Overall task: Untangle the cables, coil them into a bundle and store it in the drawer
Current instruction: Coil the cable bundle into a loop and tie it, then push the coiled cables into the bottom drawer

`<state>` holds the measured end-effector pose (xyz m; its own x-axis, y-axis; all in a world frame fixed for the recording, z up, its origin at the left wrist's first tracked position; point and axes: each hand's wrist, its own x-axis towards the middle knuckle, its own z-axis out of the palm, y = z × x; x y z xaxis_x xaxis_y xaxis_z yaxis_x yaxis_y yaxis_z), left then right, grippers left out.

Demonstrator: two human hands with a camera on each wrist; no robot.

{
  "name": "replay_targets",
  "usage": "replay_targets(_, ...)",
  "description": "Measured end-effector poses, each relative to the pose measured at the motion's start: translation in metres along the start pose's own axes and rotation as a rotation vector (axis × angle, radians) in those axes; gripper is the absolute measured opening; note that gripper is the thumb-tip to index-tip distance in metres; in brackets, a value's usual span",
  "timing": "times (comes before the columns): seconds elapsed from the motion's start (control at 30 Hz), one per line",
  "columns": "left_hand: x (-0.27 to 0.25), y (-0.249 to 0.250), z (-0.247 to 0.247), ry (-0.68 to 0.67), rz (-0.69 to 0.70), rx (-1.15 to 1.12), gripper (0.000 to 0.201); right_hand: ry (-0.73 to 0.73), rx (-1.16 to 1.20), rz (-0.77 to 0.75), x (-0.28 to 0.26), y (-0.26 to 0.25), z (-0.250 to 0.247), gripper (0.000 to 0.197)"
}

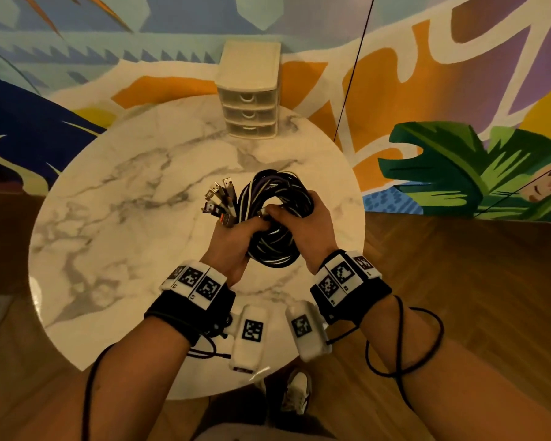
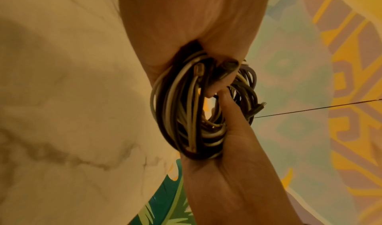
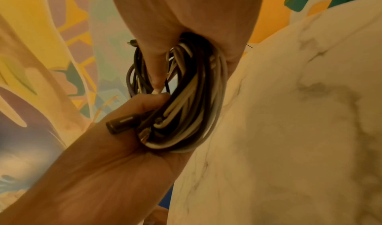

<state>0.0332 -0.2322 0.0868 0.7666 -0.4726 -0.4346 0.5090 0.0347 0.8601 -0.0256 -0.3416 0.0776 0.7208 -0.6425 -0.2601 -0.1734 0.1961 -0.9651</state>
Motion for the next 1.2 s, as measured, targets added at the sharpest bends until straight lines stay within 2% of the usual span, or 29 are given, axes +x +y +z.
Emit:
replay_targets(0.1, 0.011, 0.003, -0.014, 0.049, 0.012, -0.026, 0.029, -0.071, -0.011, 0.041, 0.014, 0.005, 0.016, 0.040)
replay_targets(0.23, 0.039, 0.014, -0.039, 0.120, -0.016, -0.097, 0.032, -0.149, -0.024, 0.019, 0.047, 0.006, 0.039, 0.047)
replay_targets(0.27, 0.051, 0.019, -0.048, 0.145, -0.034, -0.116, 0.032, -0.138, -0.034, 0.038, 0.062, 0.009, 0.047, 0.048)
replay_targets(0.33, 0.069, 0.031, -0.062, 0.190, -0.059, -0.151, 0.032, -0.084, -0.089, 0.101, 0.091, 0.014, 0.058, 0.039)
replay_targets(0.43, 0.101, 0.054, -0.090, 0.256, -0.076, -0.225, 0.030, -0.071, -0.513, -0.009, 0.145, 0.031, 0.080, 0.024)
replay_targets(0.57, 0.137, 0.074, -0.122, 0.329, -0.089, -0.261, 0.029, -0.197, -0.964, -0.189, 0.200, 0.048, 0.104, 0.041)
replay_targets(0.7, 0.170, 0.085, -0.149, 0.328, -0.102, -0.255, 0.028, -0.222, -1.202, -0.179, 0.252, 0.045, 0.134, 0.060)
replay_targets(0.83, 0.192, 0.087, -0.163, 0.341, -0.117, -0.230, 0.027, -0.150, -1.268, -0.110, 0.286, 0.041, 0.142, 0.066)
replay_targets(1.0, 0.207, 0.086, -0.172, 0.307, -0.127, -0.208, 0.029, -0.084, -1.233, -0.096, 0.295, 0.056, 0.133, 0.065)
replay_targets(1.1, 0.215, 0.083, -0.172, 0.301, -0.143, -0.198, 0.028, -0.106, -1.285, -0.128, 0.304, 0.058, 0.130, 0.063)
replay_targets(1.2, 0.218, 0.082, -0.166, 0.291, -0.160, -0.185, 0.029, -0.128, -1.295, -0.196, 0.299, 0.054, 0.128, 0.051)
